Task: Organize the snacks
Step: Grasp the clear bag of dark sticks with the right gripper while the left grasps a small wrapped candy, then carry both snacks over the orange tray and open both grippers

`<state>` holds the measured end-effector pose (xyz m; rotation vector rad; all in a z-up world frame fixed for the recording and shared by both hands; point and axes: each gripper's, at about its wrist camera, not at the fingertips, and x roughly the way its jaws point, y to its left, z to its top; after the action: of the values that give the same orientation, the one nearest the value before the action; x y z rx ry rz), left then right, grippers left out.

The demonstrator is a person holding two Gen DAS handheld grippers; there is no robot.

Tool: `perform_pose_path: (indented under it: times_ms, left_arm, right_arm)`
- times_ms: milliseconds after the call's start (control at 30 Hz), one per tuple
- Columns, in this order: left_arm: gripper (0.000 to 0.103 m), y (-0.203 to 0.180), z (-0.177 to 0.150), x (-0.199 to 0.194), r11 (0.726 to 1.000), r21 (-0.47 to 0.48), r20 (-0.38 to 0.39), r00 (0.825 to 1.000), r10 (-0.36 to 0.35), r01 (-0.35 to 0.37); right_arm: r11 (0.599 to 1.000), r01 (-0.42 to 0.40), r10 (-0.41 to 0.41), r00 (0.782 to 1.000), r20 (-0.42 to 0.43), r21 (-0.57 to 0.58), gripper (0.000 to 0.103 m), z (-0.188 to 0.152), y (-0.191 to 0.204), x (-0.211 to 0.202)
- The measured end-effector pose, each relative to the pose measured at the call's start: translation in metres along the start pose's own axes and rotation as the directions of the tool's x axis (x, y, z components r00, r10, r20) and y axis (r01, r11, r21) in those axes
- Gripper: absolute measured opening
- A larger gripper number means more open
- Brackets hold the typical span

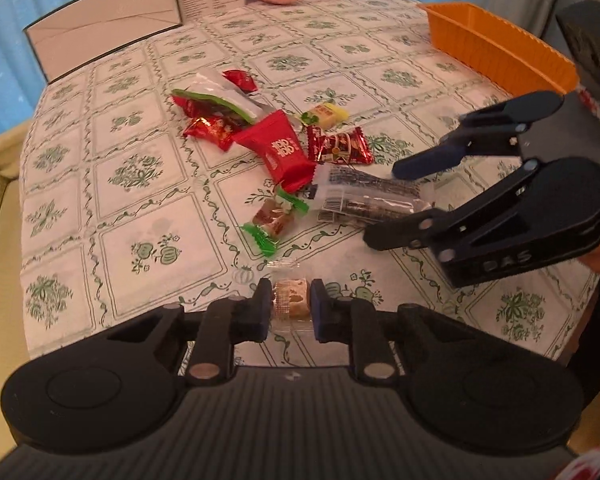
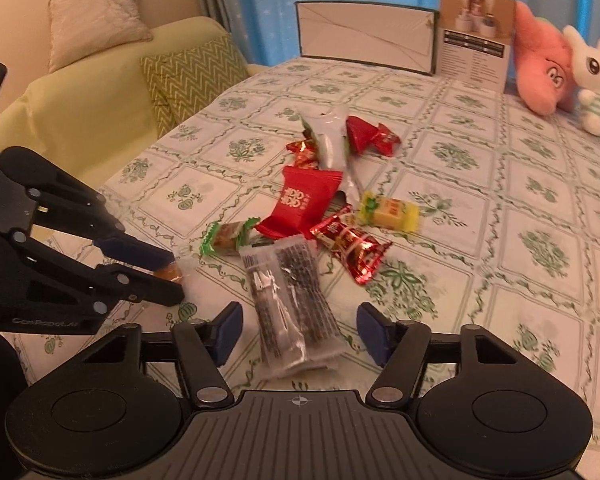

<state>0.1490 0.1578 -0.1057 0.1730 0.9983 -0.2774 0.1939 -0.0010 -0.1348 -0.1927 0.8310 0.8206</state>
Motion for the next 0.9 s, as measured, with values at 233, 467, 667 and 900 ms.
perform_pose_path:
  times_ms: [233,467,667,900]
  left_arm:
    - [0.018,-0.007,-0.004,-0.012,0.995,-0.091,0.003,1.000,0.028,-0.027]
    - [0.018,-0.037,-0.005,-0.033,0.989,-0.144,0.027,0.999,0.046,-0.042]
    - [0.018,-0.079,0.007,-0.043,0.981,-0.186,0.052,0.997,0.060,-0.050]
    - [0.018,-0.144,0.053,-0.045,0.984,-0.180,0.129,0.992,0.018,0.005]
  right_arm:
    - [0.998,0.034,-0.035,0.999,-0.005,-0.043,0.038,-0.001,0.010,-0.004]
    - [0.998,0.058,-0.058,0.998,0.015,0.017,0.038,-0.026,0.010,-0.047]
    - [0.983,0.122,-0.132,0.989,0.067,0.135,0.038,-0.047,-0.010,-0.103]
    - [0.931,0.259,-0.296,0.948,0.118,0.259,0.038,-0.062,-0.066,-0.178]
